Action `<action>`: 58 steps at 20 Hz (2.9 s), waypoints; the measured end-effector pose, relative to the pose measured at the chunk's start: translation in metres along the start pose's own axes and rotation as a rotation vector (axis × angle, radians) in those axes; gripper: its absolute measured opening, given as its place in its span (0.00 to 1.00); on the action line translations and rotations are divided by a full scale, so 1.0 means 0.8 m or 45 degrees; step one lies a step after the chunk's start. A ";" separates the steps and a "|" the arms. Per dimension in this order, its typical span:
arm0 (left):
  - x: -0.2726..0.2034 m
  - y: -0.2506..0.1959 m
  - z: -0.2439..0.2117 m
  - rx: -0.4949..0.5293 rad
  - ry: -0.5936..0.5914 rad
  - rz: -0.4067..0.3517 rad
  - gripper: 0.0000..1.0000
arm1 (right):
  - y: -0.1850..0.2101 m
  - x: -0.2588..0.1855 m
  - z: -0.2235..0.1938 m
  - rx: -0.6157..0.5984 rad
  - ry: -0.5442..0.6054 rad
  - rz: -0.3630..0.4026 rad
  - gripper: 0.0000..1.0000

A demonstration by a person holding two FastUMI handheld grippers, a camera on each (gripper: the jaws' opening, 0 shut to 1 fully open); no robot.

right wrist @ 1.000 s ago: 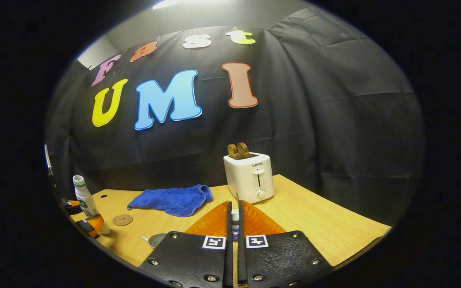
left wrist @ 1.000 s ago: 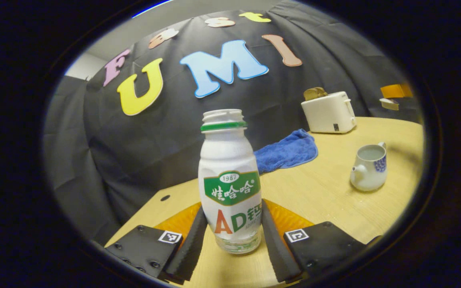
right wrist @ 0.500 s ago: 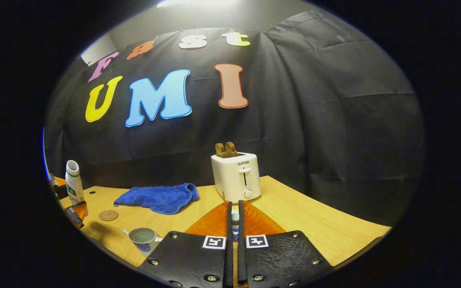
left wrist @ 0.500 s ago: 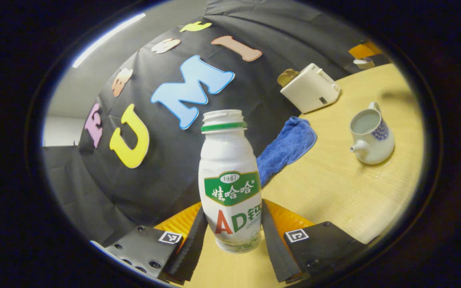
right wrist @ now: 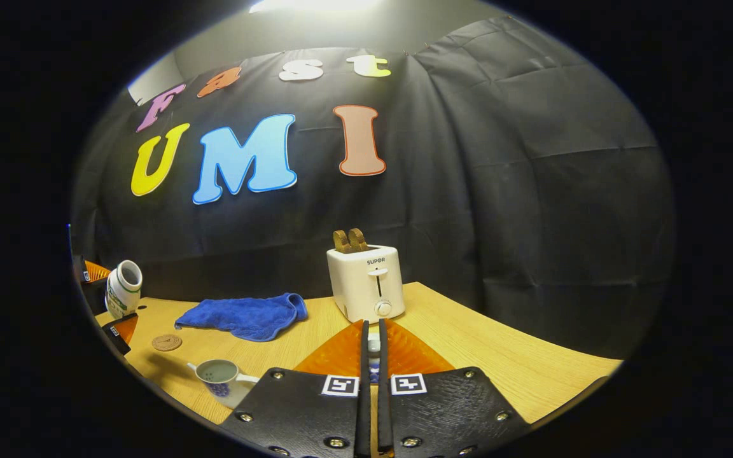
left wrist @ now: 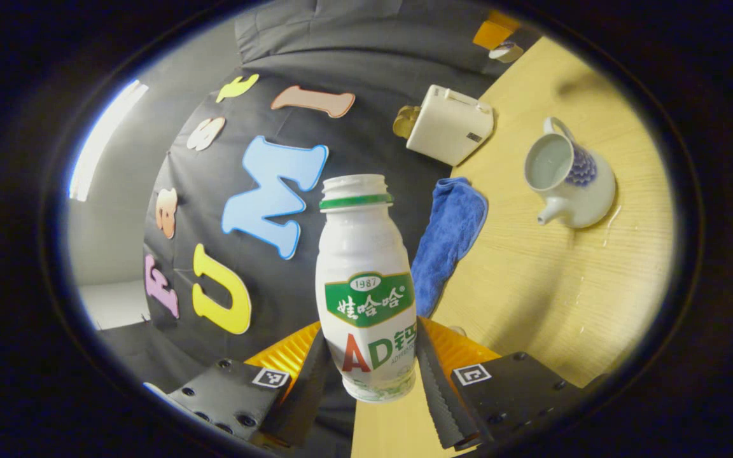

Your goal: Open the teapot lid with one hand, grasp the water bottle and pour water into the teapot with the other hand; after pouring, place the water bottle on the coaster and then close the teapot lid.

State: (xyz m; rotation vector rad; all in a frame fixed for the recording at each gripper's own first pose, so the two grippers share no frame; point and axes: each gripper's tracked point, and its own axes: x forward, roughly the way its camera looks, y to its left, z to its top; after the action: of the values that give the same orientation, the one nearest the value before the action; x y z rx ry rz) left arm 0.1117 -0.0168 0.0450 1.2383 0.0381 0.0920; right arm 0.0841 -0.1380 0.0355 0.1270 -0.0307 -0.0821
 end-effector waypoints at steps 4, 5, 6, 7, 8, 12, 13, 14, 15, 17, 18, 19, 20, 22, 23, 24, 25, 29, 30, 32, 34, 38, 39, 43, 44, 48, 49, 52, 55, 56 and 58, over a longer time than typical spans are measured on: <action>-0.001 -0.001 0.014 0.157 -0.022 0.021 0.84 | -0.003 -0.002 0.001 0.010 -0.004 -0.006 0.04; 0.001 -0.003 0.016 0.189 -0.021 0.025 0.84 | -0.002 -0.002 0.001 0.010 -0.006 -0.005 0.04; 0.002 -0.001 0.018 0.221 -0.021 0.029 0.84 | -0.002 -0.002 0.001 0.010 -0.005 -0.003 0.04; 0.002 -0.002 0.020 0.251 -0.021 0.034 0.83 | -0.001 -0.003 0.000 0.012 -0.004 0.001 0.04; 0.002 -0.002 0.021 0.279 -0.022 0.039 0.82 | -0.001 -0.003 0.001 0.013 -0.003 0.004 0.04; 0.005 -0.005 0.032 0.399 -0.037 0.057 0.78 | -0.003 -0.005 0.002 0.020 -0.009 0.005 0.04; 0.006 -0.008 0.034 0.419 -0.041 0.059 0.78 | -0.003 -0.005 0.002 0.021 -0.011 0.003 0.04; 0.009 -0.006 0.035 0.434 -0.043 0.061 0.78 | -0.004 -0.004 0.002 0.024 -0.011 0.002 0.04; 0.008 -0.009 0.037 0.443 -0.045 0.062 0.84 | -0.003 -0.005 0.002 0.027 -0.010 0.003 0.04; 0.007 -0.008 0.038 0.466 -0.047 0.069 0.84 | -0.003 -0.004 0.001 0.027 -0.009 0.007 0.04; 0.008 -0.008 0.039 0.480 -0.048 0.073 0.84 | -0.002 -0.005 0.002 0.026 -0.009 0.008 0.04; 0.006 -0.008 0.041 0.495 -0.050 0.075 0.78 | -0.002 -0.005 0.002 0.026 -0.008 0.009 0.04; 0.007 -0.007 0.042 0.510 -0.053 0.081 0.84 | -0.002 -0.005 0.002 0.028 -0.009 0.010 0.04; 0.010 -0.007 0.045 0.536 -0.057 0.088 0.82 | -0.003 -0.004 0.002 0.029 -0.010 0.008 0.04; 0.008 -0.005 0.045 0.545 -0.061 0.090 0.80 | -0.003 -0.004 0.002 0.031 -0.009 0.009 0.04; 0.009 -0.005 0.046 0.553 -0.062 0.092 0.78 | -0.003 -0.004 0.001 0.032 -0.007 0.009 0.04; 0.009 -0.004 0.047 0.563 -0.063 0.098 0.78 | -0.003 -0.004 0.002 0.033 -0.008 0.009 0.04; 0.009 -0.003 0.051 0.614 -0.069 0.113 0.78 | -0.003 -0.003 0.001 0.039 -0.006 0.010 0.04; 0.009 -0.002 0.053 0.626 -0.070 0.116 0.78 | -0.003 -0.003 0.000 0.039 -0.003 0.011 0.04; 0.010 -0.002 0.055 0.641 -0.072 0.119 0.84 | -0.003 -0.004 0.001 0.038 -0.003 0.014 0.04; 0.010 -0.002 0.056 0.650 -0.073 0.122 0.84 | -0.003 -0.003 0.001 0.040 -0.004 0.013 0.04; 0.010 -0.001 0.057 0.660 -0.072 0.122 0.84 | -0.004 -0.003 0.001 0.046 -0.003 0.015 0.04; 0.010 -0.001 0.058 0.663 -0.073 0.125 0.84 | -0.004 -0.002 -0.001 0.046 -0.001 0.016 0.04; 0.009 0.002 0.062 0.678 -0.083 0.133 0.79 | -0.004 -0.003 -0.001 0.047 -0.001 0.018 0.04; 0.009 0.001 0.063 0.683 -0.084 0.136 0.84 | -0.004 -0.003 0.000 0.049 -0.001 0.018 0.04; 0.008 0.002 0.063 0.705 -0.083 0.137 0.79 | -0.004 -0.003 0.001 0.053 -0.001 0.018 0.04; 0.008 0.002 0.063 0.712 -0.083 0.138 0.84 | -0.004 -0.004 0.000 0.053 -0.001 0.018 0.04; 0.007 0.005 0.066 0.740 -0.089 0.148 0.84 | -0.005 -0.004 0.000 0.054 0.000 0.018 0.04; 0.007 0.004 0.068 0.759 -0.094 0.151 0.78 | -0.005 -0.004 0.001 0.057 -0.001 0.018 0.04; 0.006 0.006 0.068 0.767 -0.095 0.152 0.78 | -0.005 -0.004 0.002 0.059 -0.001 0.018 0.04; 0.006 0.006 0.070 0.787 -0.101 0.157 0.78 | -0.005 -0.003 0.001 0.064 0.000 0.020 0.04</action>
State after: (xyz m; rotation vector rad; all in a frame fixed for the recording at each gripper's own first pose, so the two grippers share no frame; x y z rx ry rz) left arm 0.1210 -0.0674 0.0679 1.8609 -0.0851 0.1444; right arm 0.0812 -0.1421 0.0356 0.1767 -0.0337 -0.0656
